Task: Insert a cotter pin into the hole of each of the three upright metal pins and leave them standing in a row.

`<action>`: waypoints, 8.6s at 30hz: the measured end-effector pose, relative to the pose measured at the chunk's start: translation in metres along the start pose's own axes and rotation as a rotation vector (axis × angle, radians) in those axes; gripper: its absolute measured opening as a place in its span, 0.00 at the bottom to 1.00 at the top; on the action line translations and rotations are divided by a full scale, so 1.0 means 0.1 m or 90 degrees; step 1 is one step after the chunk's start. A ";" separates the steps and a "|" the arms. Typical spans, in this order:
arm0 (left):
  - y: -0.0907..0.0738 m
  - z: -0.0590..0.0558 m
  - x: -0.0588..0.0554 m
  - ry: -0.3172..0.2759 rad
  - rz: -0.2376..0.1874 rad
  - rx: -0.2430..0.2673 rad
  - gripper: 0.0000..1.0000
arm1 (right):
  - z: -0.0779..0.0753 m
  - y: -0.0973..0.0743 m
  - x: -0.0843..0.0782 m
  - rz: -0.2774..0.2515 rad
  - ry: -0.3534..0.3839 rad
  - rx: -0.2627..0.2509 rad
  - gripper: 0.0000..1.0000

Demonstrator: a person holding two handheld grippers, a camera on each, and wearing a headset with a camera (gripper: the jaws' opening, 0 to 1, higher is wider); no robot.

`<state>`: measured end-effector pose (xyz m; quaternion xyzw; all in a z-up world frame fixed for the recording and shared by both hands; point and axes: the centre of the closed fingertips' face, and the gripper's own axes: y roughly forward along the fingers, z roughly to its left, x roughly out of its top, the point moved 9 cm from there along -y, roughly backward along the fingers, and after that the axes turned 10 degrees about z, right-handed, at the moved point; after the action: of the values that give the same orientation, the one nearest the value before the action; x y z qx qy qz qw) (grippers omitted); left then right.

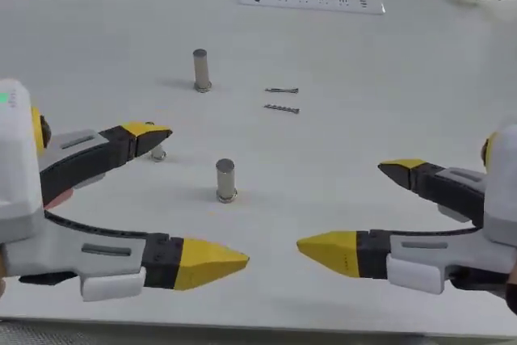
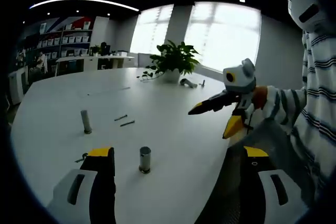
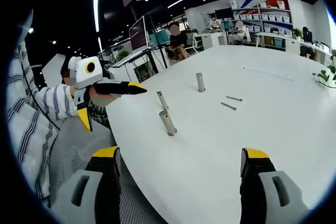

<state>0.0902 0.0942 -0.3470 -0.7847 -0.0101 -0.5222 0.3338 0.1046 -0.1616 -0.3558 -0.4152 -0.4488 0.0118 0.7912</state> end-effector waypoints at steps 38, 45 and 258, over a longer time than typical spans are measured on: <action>-0.42 0.20 -0.37 -0.092 0.014 0.064 0.99 | -0.71 0.42 0.82 0.219 -0.273 -0.026 0.78; -0.48 0.24 -0.39 -0.115 -0.003 0.078 0.98 | -0.92 0.55 1.11 0.240 -0.325 -0.026 0.73; 0.31 0.12 0.39 -0.246 -0.035 -0.072 0.00 | 0.48 0.37 0.79 0.027 -0.665 -0.091 0.00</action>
<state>0.1289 0.0633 -0.3336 -0.8872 -0.0661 -0.3704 0.2671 0.1302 -0.0750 -0.3131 -0.4159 -0.7744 0.2025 0.4317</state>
